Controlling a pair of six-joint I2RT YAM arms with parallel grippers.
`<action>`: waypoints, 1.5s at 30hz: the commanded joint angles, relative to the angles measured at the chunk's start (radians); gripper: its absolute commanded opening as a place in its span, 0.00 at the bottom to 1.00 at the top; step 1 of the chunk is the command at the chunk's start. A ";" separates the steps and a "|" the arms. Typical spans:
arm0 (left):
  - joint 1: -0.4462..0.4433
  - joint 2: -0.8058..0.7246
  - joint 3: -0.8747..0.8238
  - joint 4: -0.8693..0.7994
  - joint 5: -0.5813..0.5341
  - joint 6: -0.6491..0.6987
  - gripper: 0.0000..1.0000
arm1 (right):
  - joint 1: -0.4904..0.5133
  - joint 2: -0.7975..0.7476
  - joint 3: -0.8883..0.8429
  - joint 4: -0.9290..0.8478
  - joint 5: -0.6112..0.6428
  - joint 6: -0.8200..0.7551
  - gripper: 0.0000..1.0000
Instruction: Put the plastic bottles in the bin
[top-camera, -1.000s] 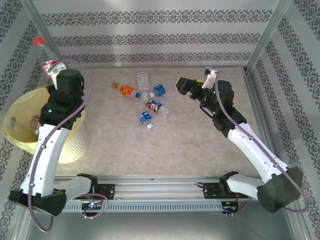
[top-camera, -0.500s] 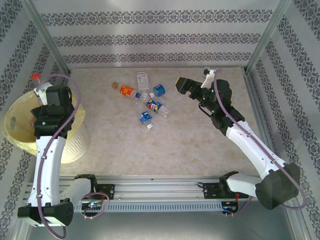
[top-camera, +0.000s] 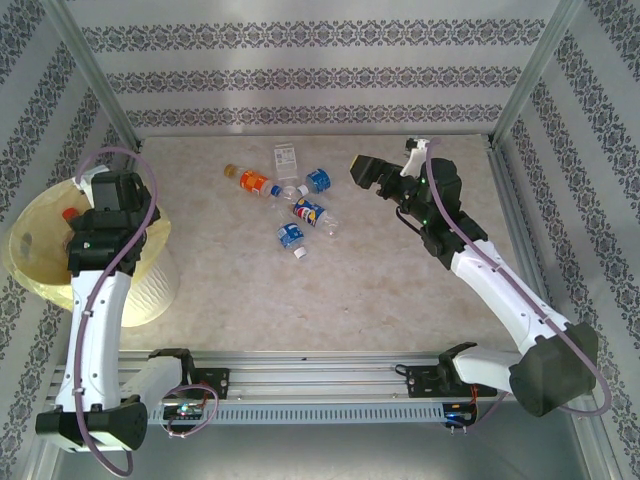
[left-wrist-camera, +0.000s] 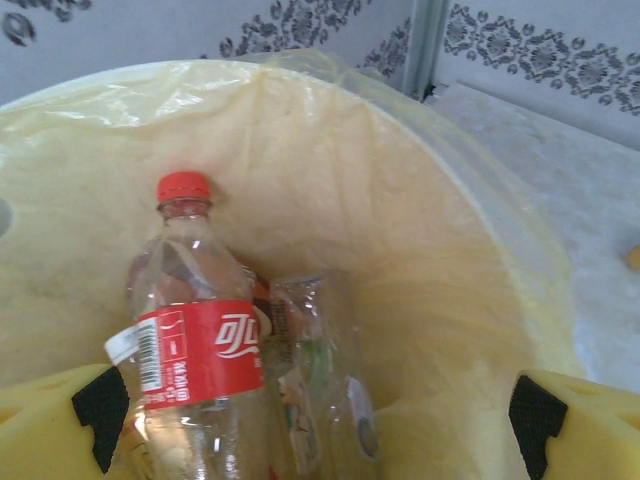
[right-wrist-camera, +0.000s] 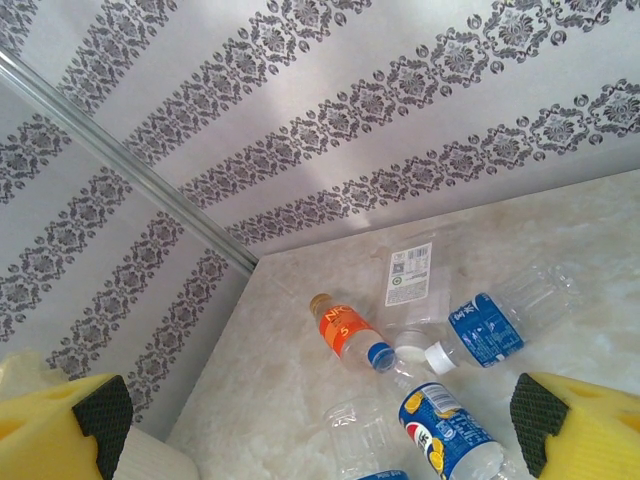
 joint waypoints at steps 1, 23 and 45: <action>0.008 0.020 0.054 -0.045 0.077 -0.051 1.00 | -0.010 -0.035 -0.010 -0.007 0.021 0.000 0.98; -0.216 0.113 0.198 0.087 0.362 -0.230 1.00 | -0.021 -0.052 -0.058 -0.056 0.073 -0.032 0.98; -0.566 0.564 0.022 0.438 0.297 -0.570 1.00 | -0.053 -0.095 -0.101 -0.055 0.077 -0.030 0.98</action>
